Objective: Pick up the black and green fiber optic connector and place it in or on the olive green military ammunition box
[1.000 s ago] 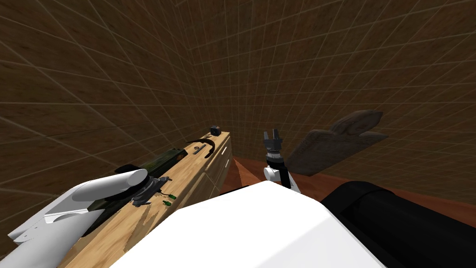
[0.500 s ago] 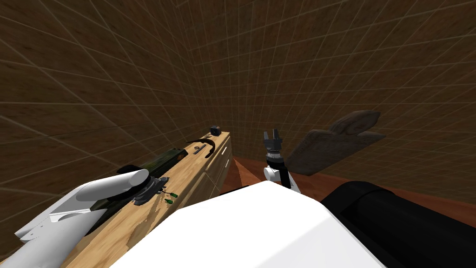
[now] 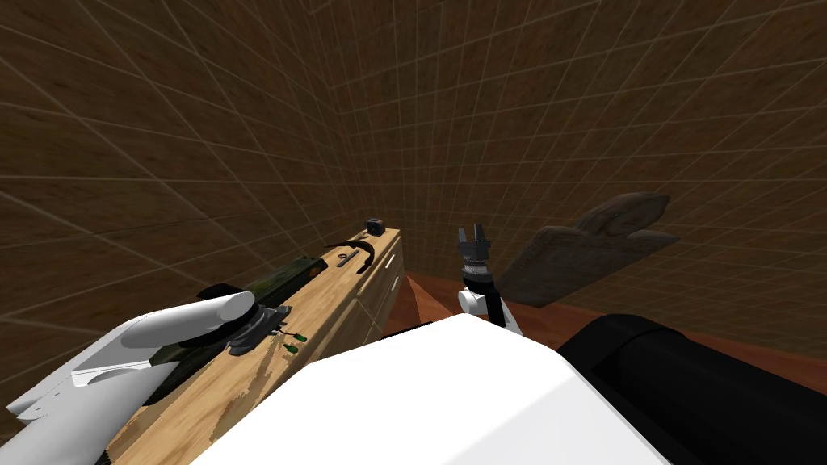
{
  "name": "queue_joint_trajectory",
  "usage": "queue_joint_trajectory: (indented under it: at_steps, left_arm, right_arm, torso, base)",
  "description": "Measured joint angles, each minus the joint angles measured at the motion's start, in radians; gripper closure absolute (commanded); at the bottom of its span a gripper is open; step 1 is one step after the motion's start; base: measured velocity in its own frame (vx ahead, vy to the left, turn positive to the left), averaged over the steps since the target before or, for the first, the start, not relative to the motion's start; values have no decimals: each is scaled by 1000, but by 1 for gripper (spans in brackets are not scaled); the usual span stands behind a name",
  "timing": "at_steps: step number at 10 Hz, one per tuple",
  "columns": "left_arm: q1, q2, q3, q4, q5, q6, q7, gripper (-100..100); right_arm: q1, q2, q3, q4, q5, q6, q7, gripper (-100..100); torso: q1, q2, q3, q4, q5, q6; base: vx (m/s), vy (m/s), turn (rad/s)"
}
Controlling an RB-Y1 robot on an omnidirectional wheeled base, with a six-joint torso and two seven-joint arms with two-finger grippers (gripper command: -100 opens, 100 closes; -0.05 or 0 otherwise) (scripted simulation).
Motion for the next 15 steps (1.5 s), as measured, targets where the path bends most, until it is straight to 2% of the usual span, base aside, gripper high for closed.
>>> queue_joint_trajectory:
  at_steps: [1, 2, 4, 8, 15]
  left_arm:
    - [0, 1, 1, -2, 1, 4, 0, 0]
    - [0, 1, 1, -2, 1, 4, 0, 100]
    - [-14, 22, 17, 12, -34, -29, -5, 100]
    - [-47, 44, 27, 49, -114, -101, -5, 100]
    - [-97, 81, 54, 147, -272, -272, -10, 100]
  right_arm:
    - [0, 0, 0, 0, 0, 0, 0, 0]
    - [0, 0, 0, 0, 0, 0, 0, 0]
    - [0, 0, 0, 0, 0, 0, 0, 0]
    - [0, 0, 0, 0, 0, 0, 0, 0]
    - [0, 0, 0, 0, 0, 0, 0, 0]
  torso:
    - [1, 0, 0, 0, 0, 0]
    - [2, 0, 0, 0, 1, 0]
    - [1, 4, 2, 1, 0, 0]
    - [0, 5, 3, 2, 0, 0]
    - [2, 4, 4, 3, -2, 0]
  base:
    - [0, 0, 0]
    - [-39, -16, 1]
    - [-63, -41, 4]
    - [-57, -41, 0]
    - [-39, -39, 0]
